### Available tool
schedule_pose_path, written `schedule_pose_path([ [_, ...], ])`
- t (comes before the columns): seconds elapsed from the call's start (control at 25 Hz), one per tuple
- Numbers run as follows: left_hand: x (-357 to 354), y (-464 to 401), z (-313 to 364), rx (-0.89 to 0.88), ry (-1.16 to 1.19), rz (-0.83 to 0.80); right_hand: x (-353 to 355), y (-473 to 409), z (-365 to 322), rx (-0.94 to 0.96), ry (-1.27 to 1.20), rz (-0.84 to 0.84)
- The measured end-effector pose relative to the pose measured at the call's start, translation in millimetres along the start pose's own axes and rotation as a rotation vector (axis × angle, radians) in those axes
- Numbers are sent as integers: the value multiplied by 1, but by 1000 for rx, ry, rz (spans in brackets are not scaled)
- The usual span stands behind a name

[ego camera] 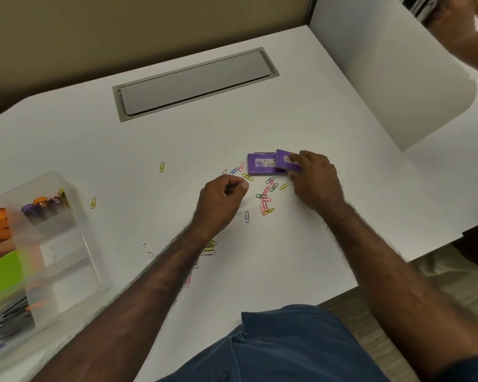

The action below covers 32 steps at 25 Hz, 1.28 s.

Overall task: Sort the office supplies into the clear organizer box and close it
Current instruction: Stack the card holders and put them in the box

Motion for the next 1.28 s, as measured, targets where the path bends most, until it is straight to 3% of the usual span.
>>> schedule_pose_path([
  [0.12, -8, -1, 1, -1, -4, -17, 4, 8, 1, -50, -68, 84],
  [0.36, -22, -2, 5, 45, 120, -49, 22, 33, -22, -171, -382, 21],
  [0.52, -22, 3, -1, 221, 418, -104, 29, 51, -59, -228, -862, -171],
  [0.6, -17, 6, -8, 287, 492, -98, 28, 53, -74, -199, -951, -253],
  [0.72, -8, 10, -20, 373, 578, -34, 24, 43, -79, -184, -818, -271],
  [0.92, 14, 15, -36, 431, 583, 63, 18, 6, -59, -95, -414, -43],
  [1.12, 26, 22, -42, 442, 567, 90, -13, -28, -51, 85, -126, -217],
  [1.28, 34, 26, -41, 428, 561, 98, -16, -36, -51, 126, -58, -192],
])
Point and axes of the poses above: each hand's wrist, its own y-axis away from the middle knuckle, its own x-axis out of the back of the hand, z = x × y, the point moved 5 cm from there along -y, towards the middle knuckle, and after that the axes turned 12 degrees about y, right-handed, at the moved point
